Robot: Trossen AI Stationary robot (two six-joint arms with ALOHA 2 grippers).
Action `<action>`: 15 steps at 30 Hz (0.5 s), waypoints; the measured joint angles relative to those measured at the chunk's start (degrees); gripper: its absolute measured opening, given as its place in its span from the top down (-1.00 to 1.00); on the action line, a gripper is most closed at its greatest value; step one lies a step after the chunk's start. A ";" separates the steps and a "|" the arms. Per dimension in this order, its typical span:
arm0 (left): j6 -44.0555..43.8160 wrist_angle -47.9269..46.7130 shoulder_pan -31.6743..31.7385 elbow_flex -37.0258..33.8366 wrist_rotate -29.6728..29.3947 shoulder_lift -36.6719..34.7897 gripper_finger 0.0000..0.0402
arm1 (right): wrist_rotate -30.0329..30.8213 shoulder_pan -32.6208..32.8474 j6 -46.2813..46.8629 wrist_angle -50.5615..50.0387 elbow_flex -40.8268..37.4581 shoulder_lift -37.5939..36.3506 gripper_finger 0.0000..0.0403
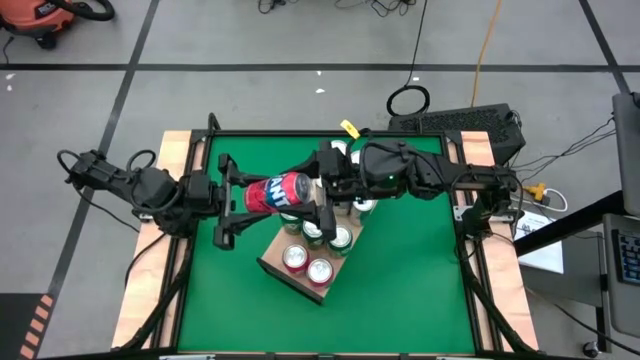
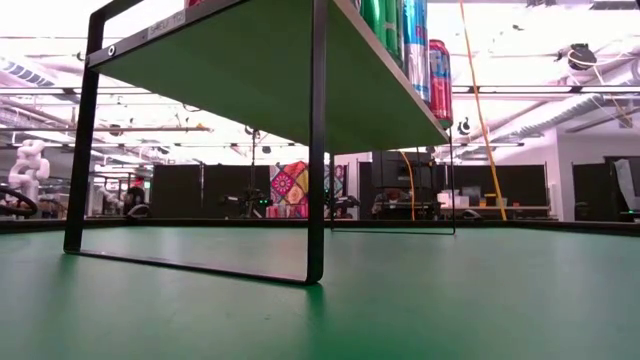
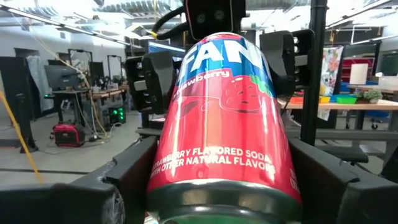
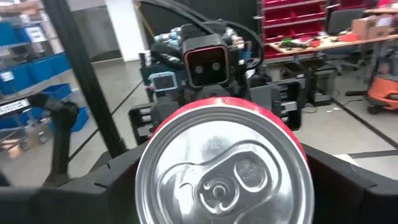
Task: Sort soda cans
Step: Put the red soda can on the shelf and align it with the bottom red soda cans
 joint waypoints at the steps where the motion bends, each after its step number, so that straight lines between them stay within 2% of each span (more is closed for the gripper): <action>1: -0.02 0.12 0.02 0.00 -0.16 -0.18 -0.42 | 0.84 0.02 0.19 0.07 0.00 0.00 -0.61; 3: 0.43 0.21 0.07 0.00 -0.92 -0.59 -0.42 | 2.07 0.01 0.54 0.18 0.00 0.00 -0.67; 10: 10.26 6.79 -0.08 0.16 -2.82 -2.21 -0.42 | 4.84 -0.28 7.44 2.23 0.00 -0.09 -0.86; 15: 22.88 8.20 -0.13 2.98 -5.39 -2.37 -0.42 | 10.83 -0.33 12.30 4.17 0.00 -0.09 -0.89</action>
